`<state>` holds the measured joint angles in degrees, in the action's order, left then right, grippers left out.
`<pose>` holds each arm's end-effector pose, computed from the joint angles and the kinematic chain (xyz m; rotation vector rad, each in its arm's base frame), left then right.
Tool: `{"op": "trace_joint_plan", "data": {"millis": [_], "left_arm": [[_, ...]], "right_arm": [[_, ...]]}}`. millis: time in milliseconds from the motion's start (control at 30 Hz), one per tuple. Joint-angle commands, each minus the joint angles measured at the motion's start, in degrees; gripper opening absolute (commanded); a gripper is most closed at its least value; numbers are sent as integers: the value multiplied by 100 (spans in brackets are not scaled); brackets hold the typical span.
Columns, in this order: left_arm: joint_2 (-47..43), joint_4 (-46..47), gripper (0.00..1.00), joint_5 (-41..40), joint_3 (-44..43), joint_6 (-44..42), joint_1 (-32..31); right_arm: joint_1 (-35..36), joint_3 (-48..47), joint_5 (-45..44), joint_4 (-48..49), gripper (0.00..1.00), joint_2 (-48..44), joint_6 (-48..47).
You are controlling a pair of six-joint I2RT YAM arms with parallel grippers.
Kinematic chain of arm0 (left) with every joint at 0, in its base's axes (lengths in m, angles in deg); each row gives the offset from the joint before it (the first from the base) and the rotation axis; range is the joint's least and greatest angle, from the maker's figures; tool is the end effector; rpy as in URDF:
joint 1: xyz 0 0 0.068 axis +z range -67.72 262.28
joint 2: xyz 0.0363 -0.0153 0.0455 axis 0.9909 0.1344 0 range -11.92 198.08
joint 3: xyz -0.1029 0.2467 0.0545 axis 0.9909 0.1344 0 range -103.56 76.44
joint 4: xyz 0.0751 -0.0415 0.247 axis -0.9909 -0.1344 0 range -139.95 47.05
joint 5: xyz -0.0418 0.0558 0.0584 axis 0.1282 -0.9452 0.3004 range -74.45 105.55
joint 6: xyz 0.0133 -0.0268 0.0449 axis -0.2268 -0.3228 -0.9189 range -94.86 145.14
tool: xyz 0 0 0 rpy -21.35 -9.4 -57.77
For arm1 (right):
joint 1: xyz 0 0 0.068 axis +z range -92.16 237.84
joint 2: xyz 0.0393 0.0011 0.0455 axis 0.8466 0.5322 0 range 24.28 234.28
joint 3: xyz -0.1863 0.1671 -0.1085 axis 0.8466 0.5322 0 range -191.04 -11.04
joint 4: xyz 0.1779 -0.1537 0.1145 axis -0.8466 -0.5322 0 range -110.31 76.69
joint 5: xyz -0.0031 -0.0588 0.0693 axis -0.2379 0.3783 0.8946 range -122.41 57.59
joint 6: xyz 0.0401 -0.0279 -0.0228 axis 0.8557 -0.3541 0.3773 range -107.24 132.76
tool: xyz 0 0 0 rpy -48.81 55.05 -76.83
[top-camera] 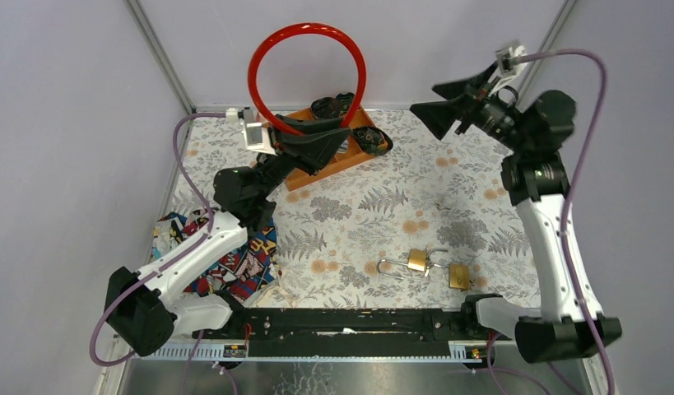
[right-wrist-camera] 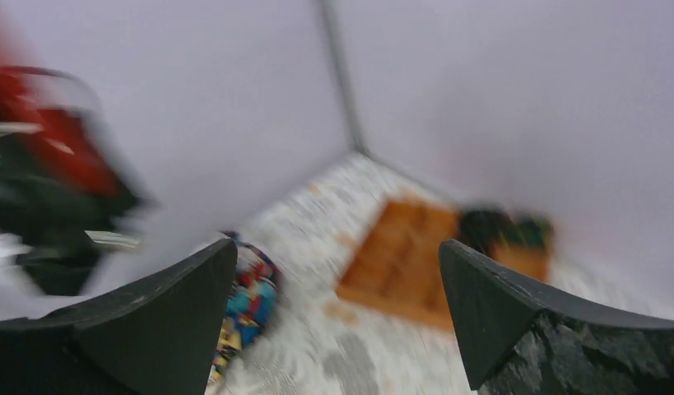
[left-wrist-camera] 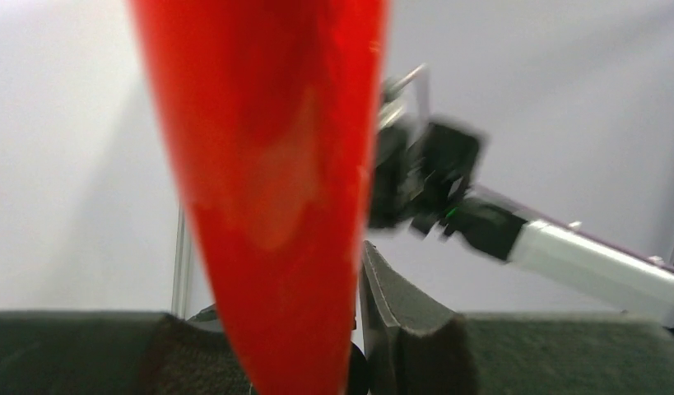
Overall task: Lock with the key
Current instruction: Place the key at the center of the board, then place the lock at the center of the board.
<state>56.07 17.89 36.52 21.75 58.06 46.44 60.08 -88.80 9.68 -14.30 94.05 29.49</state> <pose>0.1918 -0.1541 0.4395 0.3948 0.7773 -1.2646 0.2616 0.0341 0.4669 -0.4288 1.4708 0.7949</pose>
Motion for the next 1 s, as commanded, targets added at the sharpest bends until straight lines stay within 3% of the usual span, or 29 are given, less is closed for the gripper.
{"op": "trace_joint_plan", "data": {"millis": [0, 233, 400, 700, 867, 967], "left_arm": [[123, 314, 0, 145, 89, -301, -106], [169, 216, 0, 269, 61, -440, -294], [184, 110, 0, 276, 15, -498, -377], [269, -78, 0, 171, -111, -425, -422], [209, 52, 0, 107, -103, -475, -416], [161, 116, 0, 93, -73, -493, -411]], "right_arm": [[606, -672, 1103, 2200, 100, -27, 1293], [1076, -1932, 1169, 3021, 99, 684, 2439], [1282, -2036, 1010, 2303, 100, 746, 1782], [1797, -2223, 1573, 1802, 99, 743, 1371], [1757, -3016, 631, -742, 100, 620, -566], [1732, -3461, 570, -1693, 100, 599, -1450]]}}
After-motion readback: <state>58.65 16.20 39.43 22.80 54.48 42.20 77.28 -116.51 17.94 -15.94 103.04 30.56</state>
